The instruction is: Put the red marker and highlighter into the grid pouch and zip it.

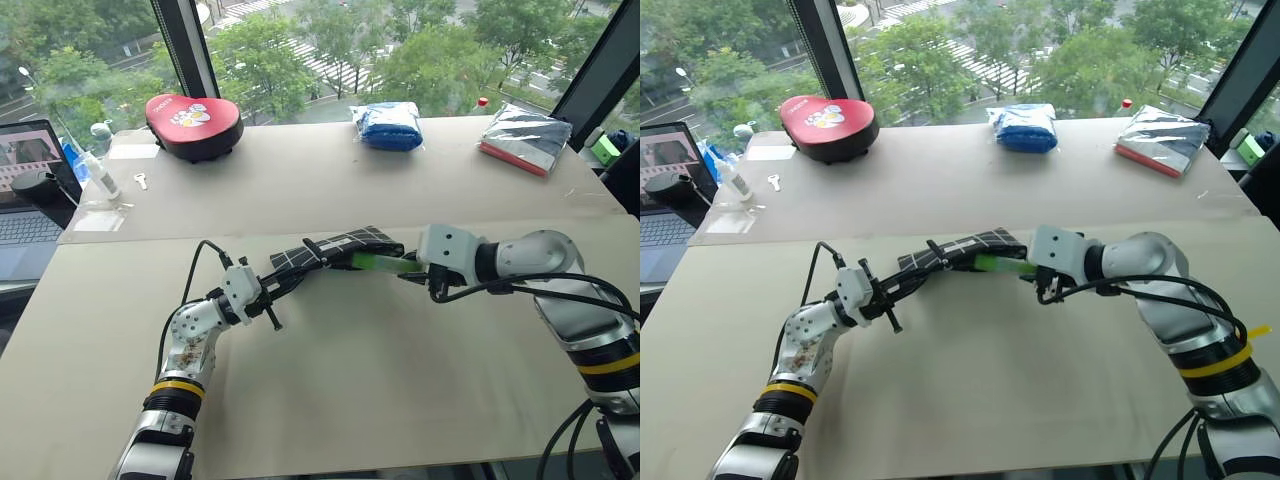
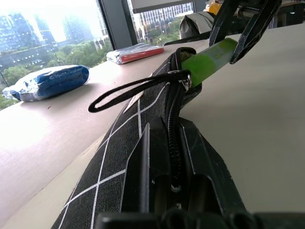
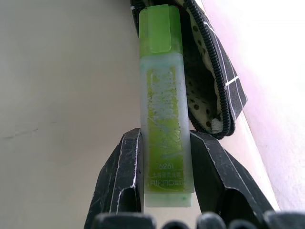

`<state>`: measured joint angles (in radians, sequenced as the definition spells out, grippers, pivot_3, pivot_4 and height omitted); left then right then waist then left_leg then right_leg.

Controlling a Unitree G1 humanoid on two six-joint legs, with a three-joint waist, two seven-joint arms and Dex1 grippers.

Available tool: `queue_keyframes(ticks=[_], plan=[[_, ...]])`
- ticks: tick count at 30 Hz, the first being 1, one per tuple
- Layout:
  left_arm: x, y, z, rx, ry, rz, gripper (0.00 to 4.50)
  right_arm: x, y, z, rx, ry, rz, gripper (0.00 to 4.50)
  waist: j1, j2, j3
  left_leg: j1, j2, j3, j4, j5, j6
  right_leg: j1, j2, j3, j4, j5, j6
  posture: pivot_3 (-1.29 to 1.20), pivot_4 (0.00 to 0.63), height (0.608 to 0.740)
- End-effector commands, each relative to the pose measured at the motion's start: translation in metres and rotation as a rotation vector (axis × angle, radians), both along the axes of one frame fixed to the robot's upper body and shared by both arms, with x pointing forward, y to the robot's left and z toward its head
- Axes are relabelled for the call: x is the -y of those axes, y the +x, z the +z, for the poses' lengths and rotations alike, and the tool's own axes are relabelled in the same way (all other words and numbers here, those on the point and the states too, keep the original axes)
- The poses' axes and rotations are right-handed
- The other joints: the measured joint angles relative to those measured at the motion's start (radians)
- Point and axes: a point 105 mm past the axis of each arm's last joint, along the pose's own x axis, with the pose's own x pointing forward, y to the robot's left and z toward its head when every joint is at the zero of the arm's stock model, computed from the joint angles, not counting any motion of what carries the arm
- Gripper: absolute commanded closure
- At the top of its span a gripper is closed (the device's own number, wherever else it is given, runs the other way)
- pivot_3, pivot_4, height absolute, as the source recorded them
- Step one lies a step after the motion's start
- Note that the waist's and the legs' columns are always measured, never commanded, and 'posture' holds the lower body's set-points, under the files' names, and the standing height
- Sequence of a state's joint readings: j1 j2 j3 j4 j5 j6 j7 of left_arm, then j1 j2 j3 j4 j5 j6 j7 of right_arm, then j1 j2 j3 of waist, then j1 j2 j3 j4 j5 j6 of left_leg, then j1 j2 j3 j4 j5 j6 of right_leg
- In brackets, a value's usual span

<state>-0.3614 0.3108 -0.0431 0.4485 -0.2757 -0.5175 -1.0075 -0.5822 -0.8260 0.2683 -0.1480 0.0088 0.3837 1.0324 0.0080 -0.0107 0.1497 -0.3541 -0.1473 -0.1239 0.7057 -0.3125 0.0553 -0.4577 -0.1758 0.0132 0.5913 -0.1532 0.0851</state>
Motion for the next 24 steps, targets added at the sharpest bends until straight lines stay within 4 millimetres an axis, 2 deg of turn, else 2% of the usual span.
queue_keyframes(ticks=[1,9,14,21,23,24], plan=[[0.001,0.002,0.009,0.04,0.0,-0.008,4.5,-0.01,0.007,0.013,0.074,-0.02,0.025,3.48,0.001,0.0,0.0,0.0,0.0,0.0,0.0,0.0,0.0,0.0,0.0,0.0,0.0,0.0,0.0,0.0,0.15,0.74],[0.001,0.002,0.01,0.043,0.001,-0.01,4.5,-0.041,0.007,-0.003,0.131,-0.121,0.132,3.48,0.001,0.0,0.0,0.0,0.0,0.0,0.0,0.0,0.0,0.0,0.001,0.0,0.001,0.0,0.0,0.0,0.15,0.74],[0.001,0.004,0.011,0.045,0.002,-0.01,4.5,-0.057,0.02,0.002,0.275,-0.14,0.166,3.48,-0.002,0.0,0.0,0.0,0.001,0.0,0.0,0.0,0.0,0.0,0.002,0.0,0.001,0.0,0.0,0.0,0.15,0.74],[0.001,0.005,0.012,0.047,0.0,-0.006,4.5,-0.065,0.029,0.003,0.389,-0.153,0.193,3.48,-0.003,0.0,0.0,0.0,0.006,0.0,0.0,-0.002,-0.004,-0.001,0.009,0.0,0.001,0.002,-0.003,0.0,0.15,0.74],[0.001,0.004,0.011,0.047,-0.003,-0.003,4.5,-0.068,0.024,0.006,0.361,-0.1,0.207,2.48,-0.006,0.0,0.0,0.0,0.007,0.0,0.0,-0.002,-0.004,-0.001,0.009,0.0,0.001,0.002,-0.003,0.0,0.15,0.74],[0.001,0.004,0.011,0.046,-0.004,-0.002,4.5,-0.068,0.022,0.007,0.347,-0.09,0.21,2.34,-0.007,0.0,0.0,0.0,0.007,0.0,0.0,-0.002,-0.004,-0.001,0.009,0.0,0.001,0.002,-0.003,0.0,0.15,0.74]])
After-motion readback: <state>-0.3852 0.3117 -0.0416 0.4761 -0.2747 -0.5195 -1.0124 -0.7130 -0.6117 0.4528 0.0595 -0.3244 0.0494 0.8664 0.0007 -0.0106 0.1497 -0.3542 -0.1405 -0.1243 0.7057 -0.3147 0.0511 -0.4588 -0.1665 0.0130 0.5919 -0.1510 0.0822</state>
